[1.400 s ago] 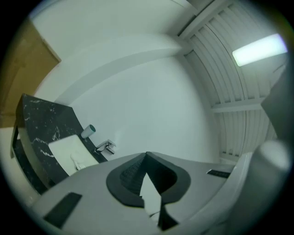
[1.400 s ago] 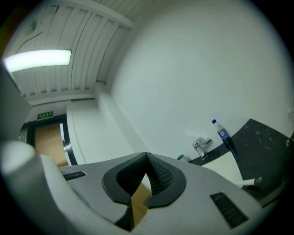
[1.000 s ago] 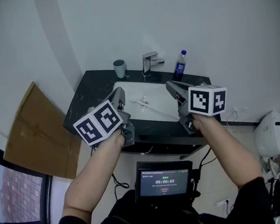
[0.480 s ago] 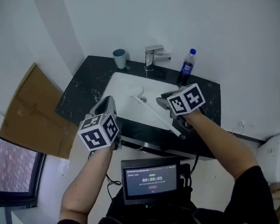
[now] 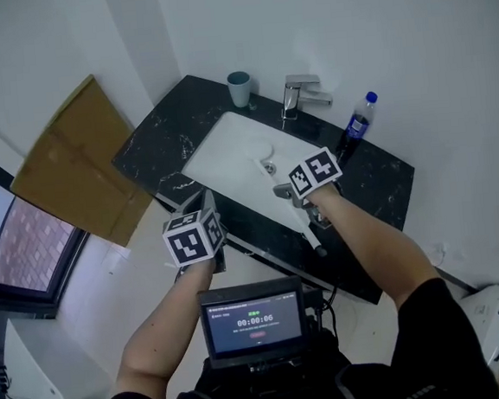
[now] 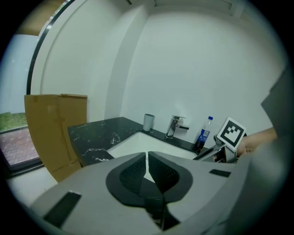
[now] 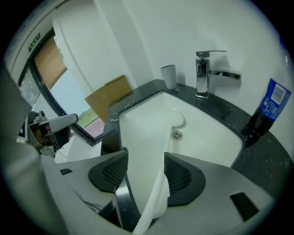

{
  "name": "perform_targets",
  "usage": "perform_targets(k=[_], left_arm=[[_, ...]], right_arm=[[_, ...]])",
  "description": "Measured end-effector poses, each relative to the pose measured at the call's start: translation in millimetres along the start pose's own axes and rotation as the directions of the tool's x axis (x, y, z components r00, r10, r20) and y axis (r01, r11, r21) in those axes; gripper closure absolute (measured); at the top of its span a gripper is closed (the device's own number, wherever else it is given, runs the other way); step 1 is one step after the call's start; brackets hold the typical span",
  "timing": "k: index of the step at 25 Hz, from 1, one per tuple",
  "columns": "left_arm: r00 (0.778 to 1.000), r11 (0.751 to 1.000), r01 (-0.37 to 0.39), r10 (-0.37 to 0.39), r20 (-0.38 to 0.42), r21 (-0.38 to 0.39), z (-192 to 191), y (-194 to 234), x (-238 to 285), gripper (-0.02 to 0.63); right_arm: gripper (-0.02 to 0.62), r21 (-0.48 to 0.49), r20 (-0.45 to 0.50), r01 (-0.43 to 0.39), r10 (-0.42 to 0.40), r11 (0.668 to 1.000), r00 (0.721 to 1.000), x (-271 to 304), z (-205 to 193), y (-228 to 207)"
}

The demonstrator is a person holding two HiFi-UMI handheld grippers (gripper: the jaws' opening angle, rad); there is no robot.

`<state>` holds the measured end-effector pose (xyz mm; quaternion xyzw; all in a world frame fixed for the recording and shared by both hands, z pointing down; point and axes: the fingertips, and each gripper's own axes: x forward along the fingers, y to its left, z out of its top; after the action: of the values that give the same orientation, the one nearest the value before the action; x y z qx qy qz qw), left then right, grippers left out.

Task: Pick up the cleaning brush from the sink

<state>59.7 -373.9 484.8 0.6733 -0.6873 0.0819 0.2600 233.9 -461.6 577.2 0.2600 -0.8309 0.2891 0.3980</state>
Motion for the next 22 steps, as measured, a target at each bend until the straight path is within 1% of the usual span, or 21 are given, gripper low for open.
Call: perform_targets(k=[5,6,9,12,14,17,20,22], left_arm=[[0.999,1.0,-0.023,0.023,-0.024,-0.019,-14,16,8,0.58],[0.999,0.999,-0.028,0.028,-0.023,-0.016,-16,19,11,0.555],[0.999,0.999,-0.041,0.041,-0.035,0.005,-24,21,26,0.546],[0.998,0.999,-0.036,0.038,-0.055,0.024,-37,17,38,0.548],[0.997,0.999,-0.039,0.04,-0.063,0.023,-46,18,42,0.548],[0.996,0.999,-0.043,0.044,-0.078,0.005,-57,23,48,0.548],[0.996,0.999,-0.043,0.043,-0.081,-0.003,-64,25,50,0.548],[0.996,0.999,-0.041,0.041,-0.08,-0.001,-66,26,51,0.548]], right_arm=[[0.362,0.073,-0.067,0.037,-0.033,0.997,0.997,39,-23,-11],[0.362,0.081,-0.075,0.038,-0.032,0.996,0.997,45,-25,-11],[0.362,0.071,-0.109,0.053,-0.045,0.996,0.993,62,-31,-20],[0.362,0.078,-0.134,0.083,-0.072,0.994,0.988,75,-40,-32],[0.368,0.056,-0.149,0.104,-0.095,0.993,0.984,84,-43,-36],[0.368,-0.01,-0.211,0.111,-0.11,0.994,0.971,99,-48,-36],[0.368,-0.008,-0.259,0.128,-0.126,0.992,0.958,114,-54,-38],[0.368,-0.019,-0.288,0.153,-0.152,0.988,0.945,122,-58,-42]])
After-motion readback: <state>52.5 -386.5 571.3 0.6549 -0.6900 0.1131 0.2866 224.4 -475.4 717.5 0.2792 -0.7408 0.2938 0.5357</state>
